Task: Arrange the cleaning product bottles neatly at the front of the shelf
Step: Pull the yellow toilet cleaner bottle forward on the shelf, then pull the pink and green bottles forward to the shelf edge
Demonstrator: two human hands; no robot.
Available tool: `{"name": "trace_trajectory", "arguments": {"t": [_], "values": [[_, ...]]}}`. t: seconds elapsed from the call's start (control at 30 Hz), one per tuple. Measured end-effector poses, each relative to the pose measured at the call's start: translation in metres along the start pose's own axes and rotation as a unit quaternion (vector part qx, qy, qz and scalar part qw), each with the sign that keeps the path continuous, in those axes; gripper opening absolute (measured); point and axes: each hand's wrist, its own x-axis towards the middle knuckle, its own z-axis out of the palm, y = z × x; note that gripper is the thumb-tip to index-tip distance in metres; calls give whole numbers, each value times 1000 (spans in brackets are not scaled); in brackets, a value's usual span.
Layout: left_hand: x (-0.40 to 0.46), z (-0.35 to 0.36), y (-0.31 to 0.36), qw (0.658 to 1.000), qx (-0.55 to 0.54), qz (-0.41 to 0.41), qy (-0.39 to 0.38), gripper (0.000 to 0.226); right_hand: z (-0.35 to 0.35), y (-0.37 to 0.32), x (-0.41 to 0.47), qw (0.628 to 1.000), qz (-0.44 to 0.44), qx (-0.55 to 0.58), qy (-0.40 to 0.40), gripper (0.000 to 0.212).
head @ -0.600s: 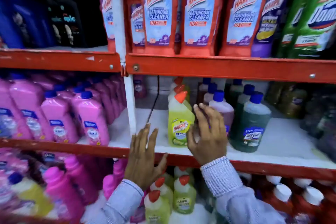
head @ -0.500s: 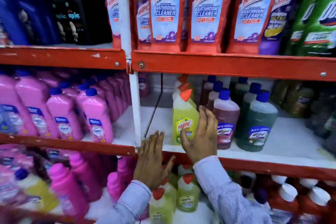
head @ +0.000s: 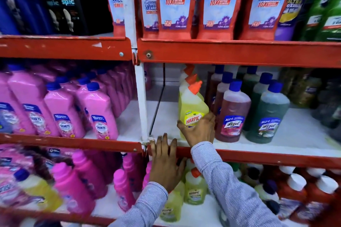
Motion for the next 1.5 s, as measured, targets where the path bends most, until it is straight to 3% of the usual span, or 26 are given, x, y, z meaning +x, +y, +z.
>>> {"name": "trace_trajectory", "arguments": {"t": [0.3,0.67,0.73,0.8,0.87,0.93,1.13,1.5], "values": [[-1,4,0,999,-10,-1,37,68,-13,9,-18,1000,-17,-16,-3,92],[-3,4,3,998,-12,-8,60,64,-30,17,-26,998,-52,16,-27,107],[-3,6,3,997,-12,-8,75,60,-42,28,-28,995,-82,50,-1,106],[-2,8,5,996,-13,-14,88,59,-56,45,-24,989,-99,93,54,86],[-1,10,8,995,-16,-20,96,60,-67,64,-14,984,-82,102,121,71],[-1,11,9,994,-16,-20,105,61,-72,76,2,986,-40,69,147,75],[-1,12,8,994,-8,-18,111,63,-64,85,37,998,34,-42,35,107],[-2,14,9,993,-1,-27,111,61,-84,95,26,998,30,-49,0,87]]}}
